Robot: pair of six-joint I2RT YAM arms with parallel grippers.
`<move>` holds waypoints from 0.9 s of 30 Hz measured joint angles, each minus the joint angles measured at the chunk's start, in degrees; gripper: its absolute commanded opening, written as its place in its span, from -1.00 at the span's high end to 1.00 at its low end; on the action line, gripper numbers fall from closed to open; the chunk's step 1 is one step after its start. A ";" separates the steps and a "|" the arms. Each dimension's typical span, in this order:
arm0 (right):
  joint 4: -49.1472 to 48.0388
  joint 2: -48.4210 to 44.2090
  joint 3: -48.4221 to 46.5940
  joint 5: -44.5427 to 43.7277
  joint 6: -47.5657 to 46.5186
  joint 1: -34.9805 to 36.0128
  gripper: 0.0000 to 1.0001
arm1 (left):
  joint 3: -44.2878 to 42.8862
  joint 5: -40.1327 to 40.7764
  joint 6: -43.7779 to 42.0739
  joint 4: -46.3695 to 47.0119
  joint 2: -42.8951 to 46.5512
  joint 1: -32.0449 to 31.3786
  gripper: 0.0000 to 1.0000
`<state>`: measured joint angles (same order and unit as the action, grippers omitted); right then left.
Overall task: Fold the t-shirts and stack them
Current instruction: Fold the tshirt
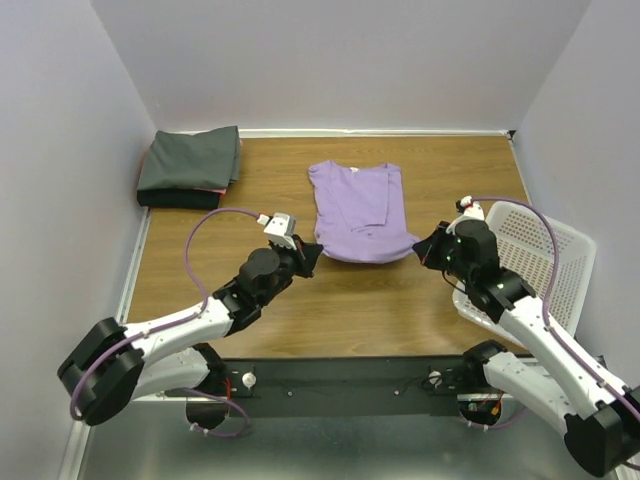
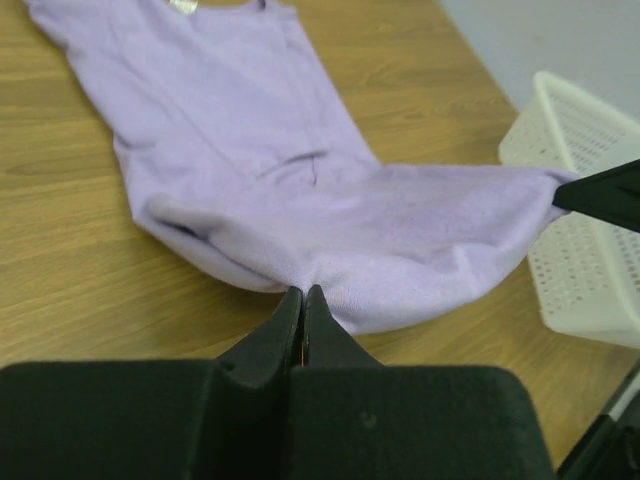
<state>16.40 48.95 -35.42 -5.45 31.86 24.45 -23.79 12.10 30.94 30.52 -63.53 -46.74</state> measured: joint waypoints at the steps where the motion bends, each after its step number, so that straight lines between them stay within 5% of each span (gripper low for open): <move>1: 1.31 -1.73 -0.63 0.20 -0.02 0.13 0.97 | 0.09 0.37 0.00 -0.52 1.97 -0.79 1.00; 16: 12.04 -10.47 -5.07 2.58 0.00 0.37 0.97 | 2.82 5.31 4.11 -8.83 13.97 -10.03 1.00; 27: 9.42 0.09 -12.15 -0.31 -0.94 0.37 0.97 | 1.31 10.71 2.60 -7.37 12.57 -9.99 1.00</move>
<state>25.82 49.04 -47.57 -5.76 30.92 24.82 -22.48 22.81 33.54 23.16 -50.96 -56.73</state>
